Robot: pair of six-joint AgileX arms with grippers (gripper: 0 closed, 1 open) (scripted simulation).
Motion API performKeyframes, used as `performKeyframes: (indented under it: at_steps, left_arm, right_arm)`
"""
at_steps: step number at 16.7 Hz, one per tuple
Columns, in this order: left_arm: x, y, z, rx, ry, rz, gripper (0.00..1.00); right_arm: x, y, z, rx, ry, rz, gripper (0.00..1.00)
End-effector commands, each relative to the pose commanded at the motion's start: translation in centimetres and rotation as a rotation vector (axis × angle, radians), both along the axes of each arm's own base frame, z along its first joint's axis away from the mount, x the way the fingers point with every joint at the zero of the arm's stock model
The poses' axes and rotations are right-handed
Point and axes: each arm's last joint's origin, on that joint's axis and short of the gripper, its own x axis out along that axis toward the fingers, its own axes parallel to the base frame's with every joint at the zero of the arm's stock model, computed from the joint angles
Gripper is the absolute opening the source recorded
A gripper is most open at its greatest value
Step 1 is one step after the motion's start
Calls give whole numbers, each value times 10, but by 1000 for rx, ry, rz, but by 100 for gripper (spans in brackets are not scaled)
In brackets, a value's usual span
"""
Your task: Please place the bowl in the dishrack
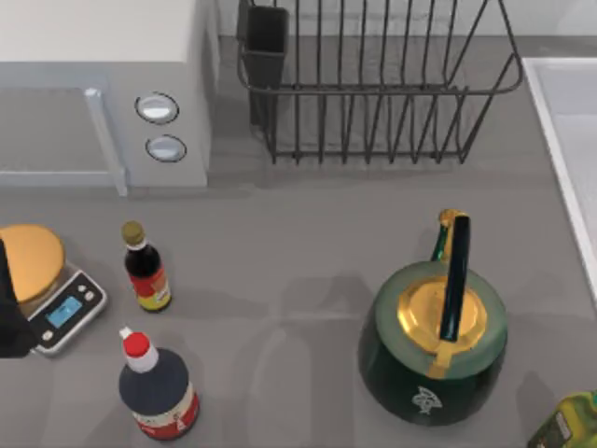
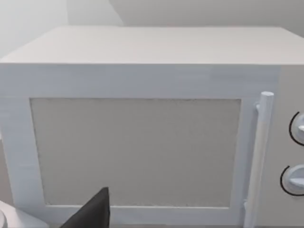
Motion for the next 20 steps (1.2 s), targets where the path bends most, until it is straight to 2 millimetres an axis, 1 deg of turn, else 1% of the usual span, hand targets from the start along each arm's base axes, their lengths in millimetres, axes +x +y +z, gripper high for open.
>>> performKeyframes:
  at_steps: [2, 3, 5, 6, 7, 9, 10, 11, 12, 14, 15, 16, 17, 18, 20]
  left_arm:
    - [0, 0, 0, 0, 0, 0, 100]
    - [0, 0, 0, 0, 0, 0, 100]
    - [0, 0, 0, 0, 0, 0, 100]
    - [0, 0, 0, 0, 0, 0, 100]
    - [0, 0, 0, 0, 0, 0, 100]
    - [0, 0, 0, 0, 0, 0, 100]
    - [0, 0, 0, 0, 0, 0, 100]
    - [0, 0, 0, 0, 0, 0, 100]
    - [0, 0, 0, 0, 0, 0, 100]
    - [0, 0, 0, 0, 0, 0, 100]
    - [0, 0, 0, 0, 0, 0, 100]
    - [0, 0, 0, 0, 0, 0, 100]
    - [0, 0, 0, 0, 0, 0, 100]
    - [0, 0, 0, 0, 0, 0, 100]
    - [0, 0, 0, 0, 0, 0, 100]
  right_arm:
    - [10, 11, 2, -62, -29, 15, 0]
    - [18, 20, 4, -107, -54, 28, 0]
    - [37, 47, 8, -212, -133, 66, 0]
    - [48, 66, 10, -267, -188, 91, 0]
    - [58, 89, 12, -318, -256, 119, 0]
    - [74, 147, 18, -398, -427, 182, 0]
    - [76, 180, 22, -421, -527, 211, 0]
    - [75, 214, 26, -430, -633, 236, 0]
    - [69, 248, 31, -424, -744, 254, 0]
    - [45, 310, 43, -371, -962, 263, 0]
    - [29, 336, 50, -327, -1062, 253, 0]
    - [12, 357, 56, -277, -1153, 234, 0]
    - [-5, 373, 63, -223, -1231, 206, 0]
    - [-21, 386, 69, -171, -1296, 173, 0]
    - [-48, 400, 79, -84, -1387, 105, 0]
